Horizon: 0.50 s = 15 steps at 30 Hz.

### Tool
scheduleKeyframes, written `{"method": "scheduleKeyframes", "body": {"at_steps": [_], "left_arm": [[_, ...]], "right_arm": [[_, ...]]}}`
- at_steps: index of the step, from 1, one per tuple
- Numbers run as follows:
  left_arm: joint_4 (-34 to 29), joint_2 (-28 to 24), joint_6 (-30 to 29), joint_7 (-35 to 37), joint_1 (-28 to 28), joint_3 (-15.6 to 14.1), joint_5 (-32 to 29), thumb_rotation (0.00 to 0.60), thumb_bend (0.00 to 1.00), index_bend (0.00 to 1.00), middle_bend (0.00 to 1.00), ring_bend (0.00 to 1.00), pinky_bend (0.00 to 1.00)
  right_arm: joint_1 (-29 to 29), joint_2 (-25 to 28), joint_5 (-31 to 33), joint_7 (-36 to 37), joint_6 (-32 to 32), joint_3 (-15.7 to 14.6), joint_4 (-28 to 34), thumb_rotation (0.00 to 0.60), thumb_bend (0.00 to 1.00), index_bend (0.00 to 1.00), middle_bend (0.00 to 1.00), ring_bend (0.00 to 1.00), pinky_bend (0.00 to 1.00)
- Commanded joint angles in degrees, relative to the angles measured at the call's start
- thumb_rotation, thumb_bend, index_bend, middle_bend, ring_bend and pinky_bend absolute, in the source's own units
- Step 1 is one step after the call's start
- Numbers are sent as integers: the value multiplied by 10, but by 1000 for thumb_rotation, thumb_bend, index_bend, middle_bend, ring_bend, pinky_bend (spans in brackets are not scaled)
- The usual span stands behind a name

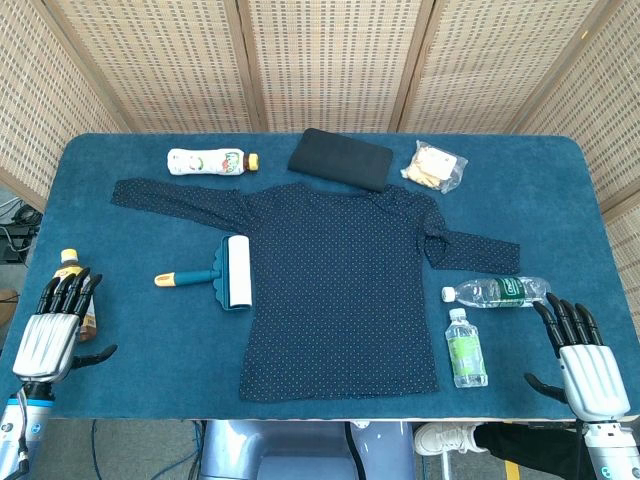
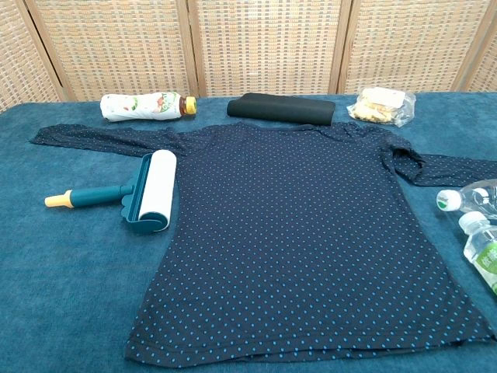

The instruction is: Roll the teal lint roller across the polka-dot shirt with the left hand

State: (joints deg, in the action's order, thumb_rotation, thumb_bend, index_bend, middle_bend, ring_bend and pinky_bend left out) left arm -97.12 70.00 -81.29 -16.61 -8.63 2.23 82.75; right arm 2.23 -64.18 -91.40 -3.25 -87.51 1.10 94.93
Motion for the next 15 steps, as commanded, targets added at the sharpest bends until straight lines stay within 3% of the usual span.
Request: {"method": "scheduleKeyframes", "body": {"at_steps": [1,15], "left_arm": [[1,1,-1,-2,0,-1,1,600,122,0,0,0,0],[5,5,3,-3,-2,-1,-2,600,121,0,0,0,0]], "right_arm": [[0,0,-1,0,-1,0,0,600,88,0,0,0,0],[-1,0,-1,5,-3,0,1,600,88,0,0,0,0]]}}
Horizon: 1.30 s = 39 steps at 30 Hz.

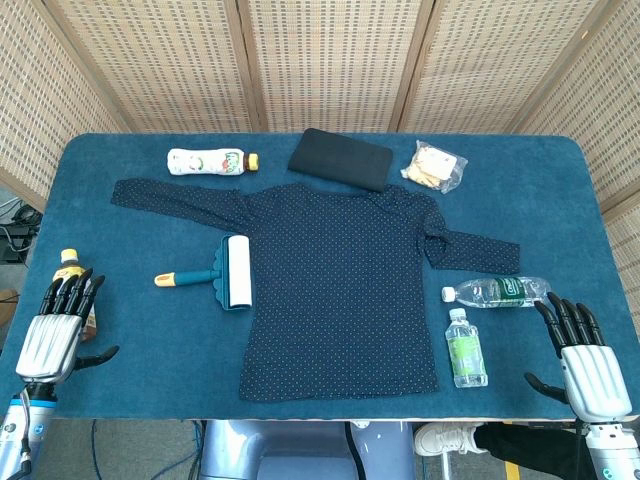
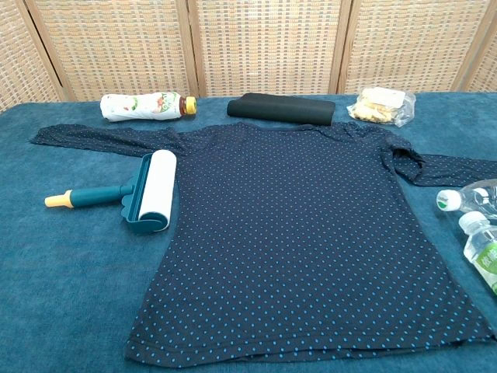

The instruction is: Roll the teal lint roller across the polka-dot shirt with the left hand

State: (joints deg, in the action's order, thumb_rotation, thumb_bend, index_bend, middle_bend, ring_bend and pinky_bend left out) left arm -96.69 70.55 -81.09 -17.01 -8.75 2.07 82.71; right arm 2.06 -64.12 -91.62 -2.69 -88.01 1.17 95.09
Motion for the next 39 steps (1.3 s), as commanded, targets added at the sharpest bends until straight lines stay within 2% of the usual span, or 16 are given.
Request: {"method": "scheduleKeyframes", "body": {"at_steps": [1,12,17,20,21,23,25,28,31,34,39], "left_arm": [[1,0,2,1,-1,1,-2,600,122,0,0,0,0],[-3,1,1,-6,-2,-1,1,600,122,0,0,0,0],[-5,3,10,-13,-17,19,-11,600,122,0,0,0,6],[-4,1,20,-29,-30,33,-22,600,124,0,0,1,87],[-3,1,23,-32,-35,38,-25,600,126,0,14,28,148],[1,2,33,-37,-53,57,-31,600,129,0,144,154,292],[6,0,64,-29,-75,71,-49,600,140,0,451,399,472],[1,-11,125,-13,-107,88,-89,600,158,58,728,612,612],[4,-17,170,-9,-131,98,-123,600,170,182,829,697,674],[25,-9,215,-16,-162,109,-165,600,208,280,868,731,697],[56,7,258,-36,-196,117,-216,600,216,345,890,749,710]], "right_arm": [[1,-1,1,-2,2,0,-1,600,88,0,0,0,0],[-1,1,-3,1,-4,-1,1,600,88,0,0,0,0],[-1,0,-1,2,-1,-1,2,600,88,0,0,0,0],[-1,-1,0,1,2,-2,1,600,88,0,0,0,0],[0,-1,0,1,2,-2,1,600,88,0,0,0,0],[0,-2,0,0,3,-2,0,600,88,0,0,0,0],[0,-3,-2,0,3,-2,0,600,88,0,0,0,0],[1,-4,-2,1,5,-3,-2,600,88,0,0,0,0],[2,-6,2,1,8,-2,-6,600,88,0,0,0,0],[3,-8,7,3,11,-1,-9,600,88,0,0,0,0],[4,-11,10,7,11,2,-15,600,87,0,0,0,0]]}}
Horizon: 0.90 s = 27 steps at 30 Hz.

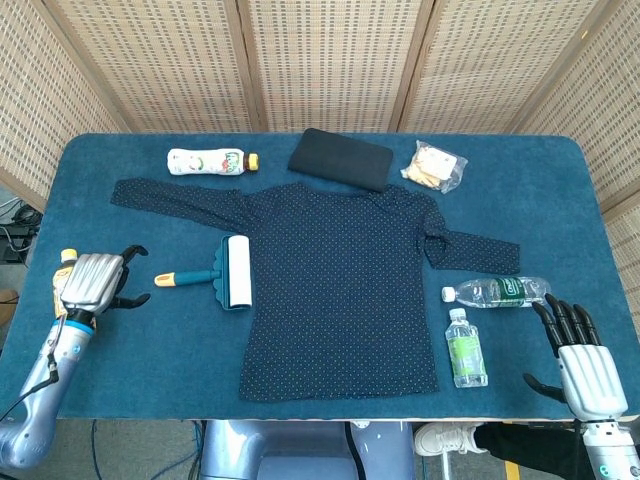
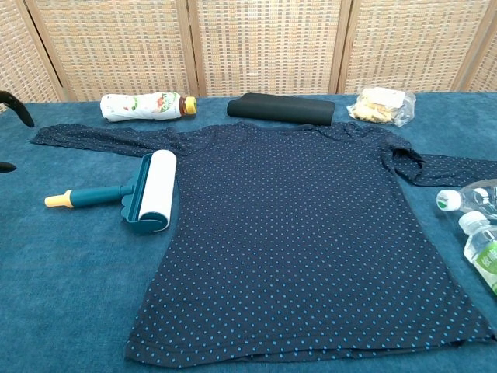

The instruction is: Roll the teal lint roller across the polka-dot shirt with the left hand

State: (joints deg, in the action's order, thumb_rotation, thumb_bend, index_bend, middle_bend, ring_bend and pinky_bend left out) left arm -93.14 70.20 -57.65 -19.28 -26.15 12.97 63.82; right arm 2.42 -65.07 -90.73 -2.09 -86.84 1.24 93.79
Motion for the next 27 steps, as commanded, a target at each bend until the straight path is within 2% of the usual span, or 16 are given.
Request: {"method": "scheduleKeyframes", "body": {"at_steps": [1,4,10,25,27], "left_arm": [[32,17,33,-23,-33,9,-38,600,216,357,893,751,713],[75,49,73,-63,-75,10,-92,600,217,378,898,755,718],[107,80,84,-112,-110,-7,-146,600,217,381,900,756,718],[172,139,86,-133,-139,-37,-190,600,219,404,900,756,718],[181,149,90,-134,-144,-40,-193,600,242,404,900,756,718]], "right_arm": [[0,-2,2,2,-1,2,-4,600,88,0,0,0,0],[1,-4,6,5,0,4,-10,600,88,0,0,0,0],[1,-8,5,11,-4,6,-17,600,87,0,0,0,0],[2,-8,7,17,-3,7,-21,600,88,0,0,0,0],[2,-9,6,17,-4,6,-21,600,87,0,0,0,0]]}}
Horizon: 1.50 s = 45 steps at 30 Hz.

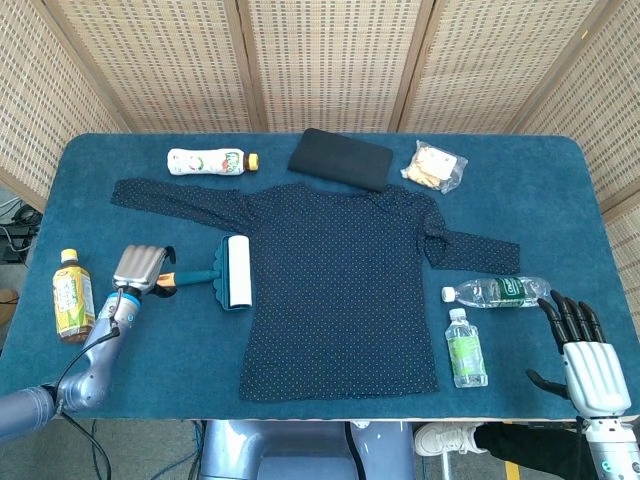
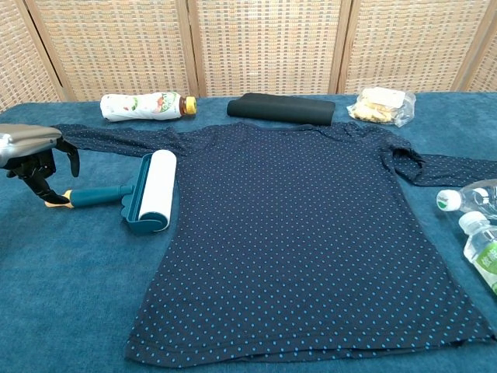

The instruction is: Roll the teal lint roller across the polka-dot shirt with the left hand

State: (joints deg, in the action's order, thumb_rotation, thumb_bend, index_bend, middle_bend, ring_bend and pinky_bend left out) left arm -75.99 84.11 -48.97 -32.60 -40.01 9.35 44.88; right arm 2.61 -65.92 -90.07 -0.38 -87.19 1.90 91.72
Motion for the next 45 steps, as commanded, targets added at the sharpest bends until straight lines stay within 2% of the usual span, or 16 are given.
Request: {"method": "scheduleKeyframes", "body": {"at_steps": [1,24,26,28,30,33,40,45], "left_arm": [[16,16,4,-2,-9,-5,-6,600,258,404,900,756,718],[73,72,13,-17,-36,-22,-24,600,275,451,899,756,718],[78,77,12,-25,-38,-27,-25,600,344,521,900,756,718],[82,80,7,-38,-40,-35,-23,600,545,657,900,756,718],[85,83,-1,-47,-40,-39,-20,600,679,759,900,756,718],[78,78,-5,-48,-40,-38,-19,600,782,871,904,756,718],[47,47,-15,-62,-48,-34,-12,600,802,899,905,756,716],[1,-1,-12,-95,-68,-36,-1,600,780,905,905,756,703]], "right_arm": [[0,0,0,1,0,0,-1,600,88,0,0,0,0],[0,-2,-1,6,-3,1,-5,600,88,0,0,0,0],[0,-2,-2,7,-4,1,-6,600,88,0,0,0,0],[0,-2,-3,9,-7,2,-6,600,88,0,0,0,0],[0,-2,-4,12,-9,3,-7,600,88,0,0,0,0],[-1,-1,-4,13,-10,3,-6,600,88,0,0,0,0],[-1,0,-5,14,-12,3,-5,600,88,0,0,0,0],[-1,1,-2,13,-10,4,-4,600,87,0,0,0,0]]}}
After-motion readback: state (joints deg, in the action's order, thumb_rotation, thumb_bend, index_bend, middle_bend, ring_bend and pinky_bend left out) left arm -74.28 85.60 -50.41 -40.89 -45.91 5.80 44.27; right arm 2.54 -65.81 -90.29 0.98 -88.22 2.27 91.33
